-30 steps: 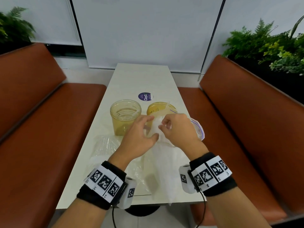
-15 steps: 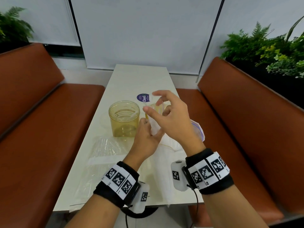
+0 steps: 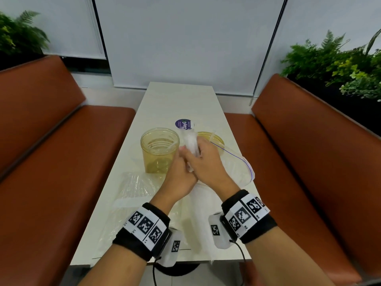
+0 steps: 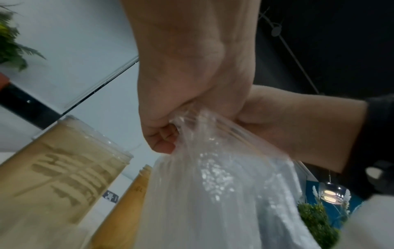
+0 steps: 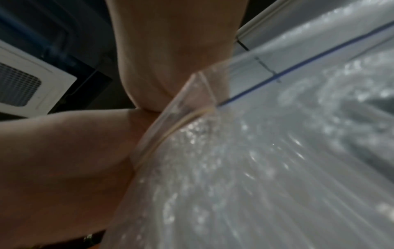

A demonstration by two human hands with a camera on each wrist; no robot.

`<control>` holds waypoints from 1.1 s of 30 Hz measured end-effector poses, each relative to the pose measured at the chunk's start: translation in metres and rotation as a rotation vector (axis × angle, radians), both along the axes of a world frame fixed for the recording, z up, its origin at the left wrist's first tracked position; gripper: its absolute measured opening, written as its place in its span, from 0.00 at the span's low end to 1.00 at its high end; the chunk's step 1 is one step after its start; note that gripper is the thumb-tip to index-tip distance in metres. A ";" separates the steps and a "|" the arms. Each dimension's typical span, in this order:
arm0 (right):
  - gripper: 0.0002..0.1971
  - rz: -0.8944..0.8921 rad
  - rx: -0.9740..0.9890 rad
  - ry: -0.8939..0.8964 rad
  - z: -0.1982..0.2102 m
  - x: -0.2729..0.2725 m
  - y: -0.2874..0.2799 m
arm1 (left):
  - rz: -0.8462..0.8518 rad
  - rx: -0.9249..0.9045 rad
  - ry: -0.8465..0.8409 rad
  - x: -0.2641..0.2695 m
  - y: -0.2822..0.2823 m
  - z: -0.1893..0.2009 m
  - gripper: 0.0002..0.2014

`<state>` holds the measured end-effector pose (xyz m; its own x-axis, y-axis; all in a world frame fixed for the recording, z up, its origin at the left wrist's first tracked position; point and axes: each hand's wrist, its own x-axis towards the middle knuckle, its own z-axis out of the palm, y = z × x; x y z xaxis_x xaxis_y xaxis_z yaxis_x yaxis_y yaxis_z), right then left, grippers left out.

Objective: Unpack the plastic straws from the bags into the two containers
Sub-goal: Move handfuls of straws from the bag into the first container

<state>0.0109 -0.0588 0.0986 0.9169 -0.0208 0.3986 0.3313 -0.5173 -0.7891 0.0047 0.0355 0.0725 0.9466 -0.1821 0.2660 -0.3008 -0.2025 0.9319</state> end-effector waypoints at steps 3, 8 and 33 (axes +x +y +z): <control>0.16 -0.051 -0.007 -0.004 0.001 0.006 -0.004 | -0.028 0.081 0.022 0.001 0.008 0.003 0.22; 0.16 -0.159 0.013 -0.050 0.009 0.003 -0.001 | 0.026 0.143 -0.014 0.005 0.014 0.008 0.19; 0.09 0.037 0.348 -0.419 0.172 0.140 0.079 | 0.149 0.087 0.094 0.011 0.051 -0.019 0.10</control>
<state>0.1504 0.0199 0.2703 0.6840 -0.1877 0.7049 0.6669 -0.2308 -0.7085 0.0154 0.0860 0.0531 0.9848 -0.0568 0.1644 -0.1739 -0.3189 0.9317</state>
